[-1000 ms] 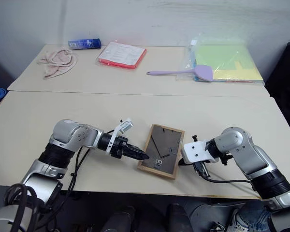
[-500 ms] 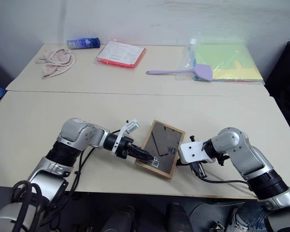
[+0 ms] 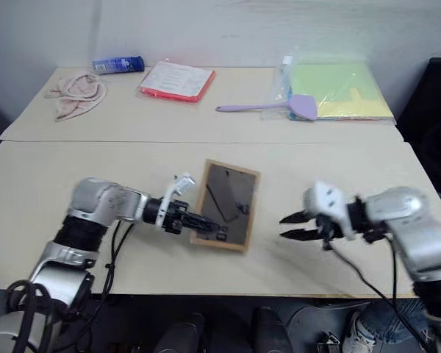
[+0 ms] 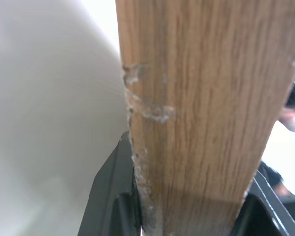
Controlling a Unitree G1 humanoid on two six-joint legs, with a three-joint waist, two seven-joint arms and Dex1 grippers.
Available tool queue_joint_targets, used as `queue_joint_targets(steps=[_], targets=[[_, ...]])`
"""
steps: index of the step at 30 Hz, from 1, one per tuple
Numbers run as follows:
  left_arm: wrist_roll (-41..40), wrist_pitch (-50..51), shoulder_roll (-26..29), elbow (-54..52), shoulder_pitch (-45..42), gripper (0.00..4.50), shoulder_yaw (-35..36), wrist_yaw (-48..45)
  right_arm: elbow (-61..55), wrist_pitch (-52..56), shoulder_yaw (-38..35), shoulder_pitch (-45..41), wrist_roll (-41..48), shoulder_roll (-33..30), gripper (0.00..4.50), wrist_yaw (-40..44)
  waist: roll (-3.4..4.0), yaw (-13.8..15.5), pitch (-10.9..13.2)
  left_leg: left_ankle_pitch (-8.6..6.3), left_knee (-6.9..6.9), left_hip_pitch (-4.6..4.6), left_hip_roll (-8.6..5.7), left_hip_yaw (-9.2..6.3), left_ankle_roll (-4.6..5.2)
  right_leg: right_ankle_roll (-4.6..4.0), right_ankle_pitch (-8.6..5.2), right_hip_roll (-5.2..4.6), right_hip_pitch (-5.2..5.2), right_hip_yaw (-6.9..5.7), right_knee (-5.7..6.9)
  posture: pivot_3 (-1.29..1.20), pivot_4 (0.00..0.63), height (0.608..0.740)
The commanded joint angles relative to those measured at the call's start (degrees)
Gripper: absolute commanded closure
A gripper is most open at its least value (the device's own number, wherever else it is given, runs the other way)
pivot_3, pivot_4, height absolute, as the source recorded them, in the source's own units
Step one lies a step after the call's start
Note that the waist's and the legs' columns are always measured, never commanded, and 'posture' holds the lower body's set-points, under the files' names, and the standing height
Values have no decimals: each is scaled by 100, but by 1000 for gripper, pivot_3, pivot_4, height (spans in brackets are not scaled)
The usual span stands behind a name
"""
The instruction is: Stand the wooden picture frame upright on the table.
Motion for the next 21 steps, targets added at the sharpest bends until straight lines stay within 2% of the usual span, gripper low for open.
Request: queue_joint_targets(steps=[1,4,7,13,18,21], targets=[[-317,45,60,-643,79,3220,376,24,-253,1372,-400,-646,1290,280,2040,-529,0,-6,0,0,0,-1,0,0,0,0,0,-1,0,1,0,0,150,740],[-392,45,60,-929,135,3220,488,73,-286,1859,-134,-1115,1639,819,986,-1025,-1,2,1,0,0,-2,0,-3,-1,0,0,-2,0,-1,-2,0,150,740],[-442,52,1,-1136,156,3220,457,146,-189,1937,240,-1450,1569,1308,12,-1367,-1,11,1,0,-2,-8,-2,-4,-1,0,0,-3,-4,-2,-6,0,150,740],[-594,102,75,-1427,167,3220,355,68,58,1744,819,-1791,1314,1763,0,-1426,-1,49,1,0,2,-26,-8,-4,0,0,0,-5,-21,-2,-2,0,150,740],[-483,-93,179,-1392,205,3220,258,104,-278,1718,1069,-1873,1445,1796,0,-1174,-1,39,1,0,2,-28,-7,-4,0,0,0,-3,-25,-2,3,0,150,740],[-446,-193,260,-1284,228,3220,236,93,-512,1733,899,-1779,1607,1627,0,-1036,-1,38,1,1,1,-28,-7,-3,0,0,0,-3,-29,-1,6,0,150,740]])
